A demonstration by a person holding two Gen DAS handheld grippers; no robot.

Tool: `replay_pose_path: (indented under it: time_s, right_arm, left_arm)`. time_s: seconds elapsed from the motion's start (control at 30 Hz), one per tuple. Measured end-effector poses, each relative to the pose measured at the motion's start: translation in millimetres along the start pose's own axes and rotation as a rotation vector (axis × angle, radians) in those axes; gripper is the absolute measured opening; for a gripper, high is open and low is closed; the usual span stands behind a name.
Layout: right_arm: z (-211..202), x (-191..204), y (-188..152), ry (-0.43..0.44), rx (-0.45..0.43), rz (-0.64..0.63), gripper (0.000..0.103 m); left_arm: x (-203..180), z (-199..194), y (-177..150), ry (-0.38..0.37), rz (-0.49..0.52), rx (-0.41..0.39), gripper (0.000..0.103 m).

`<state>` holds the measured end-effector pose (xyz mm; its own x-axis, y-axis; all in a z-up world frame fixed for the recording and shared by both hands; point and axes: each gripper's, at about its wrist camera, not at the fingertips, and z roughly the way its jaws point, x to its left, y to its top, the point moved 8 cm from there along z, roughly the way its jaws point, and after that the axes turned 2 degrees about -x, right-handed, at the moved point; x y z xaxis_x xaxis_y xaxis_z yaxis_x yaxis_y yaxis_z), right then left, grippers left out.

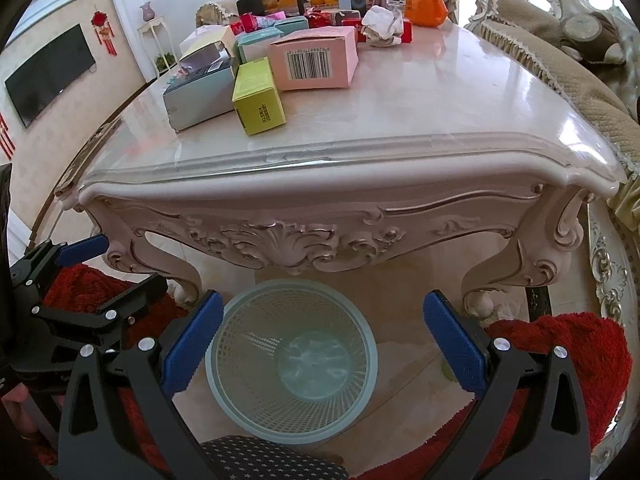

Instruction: Collect trash

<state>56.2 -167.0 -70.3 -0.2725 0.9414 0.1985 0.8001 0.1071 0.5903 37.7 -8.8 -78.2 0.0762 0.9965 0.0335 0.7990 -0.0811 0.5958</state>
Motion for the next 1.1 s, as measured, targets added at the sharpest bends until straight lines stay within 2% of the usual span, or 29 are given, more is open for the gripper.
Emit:
replay_pose_path:
  time_s: [0.27, 0.63, 0.9, 0.97, 1.1]
  right_arm:
    - [-1.8, -0.3, -2.0, -0.002, 0.002, -0.006, 0.096]
    - [-4.4, -0.1, -6.5, -0.010, 0.049, -0.003, 0.096]
    - [-10.8, 0.3, 1.5, 0.004, -0.015, 0.002, 0.096]
    - [-18.8, 0.2, 14.2, 0.027, -0.048, 0.012, 0.096]
    - [-40.9, -2.6, 71.0, 0.011, -0.205, -0.014, 0.096]
  left_arm:
    - [-3.4, -1.4, -0.7, 0.002, 0.012, 0.000, 0.097]
    - [-2.4, -2.5, -2.4, -0.003, 0.007, 0.001, 0.097]
    - [-2.5, -2.2, -1.4, -0.035, -0.003, -0.003, 0.097]
    - [-1.2, -9.4, 9.3, -0.048, 0.012, -0.051, 0.097]
    - [6.7, -30.0, 55.6, -0.026, 0.098, -0.207, 0.097]
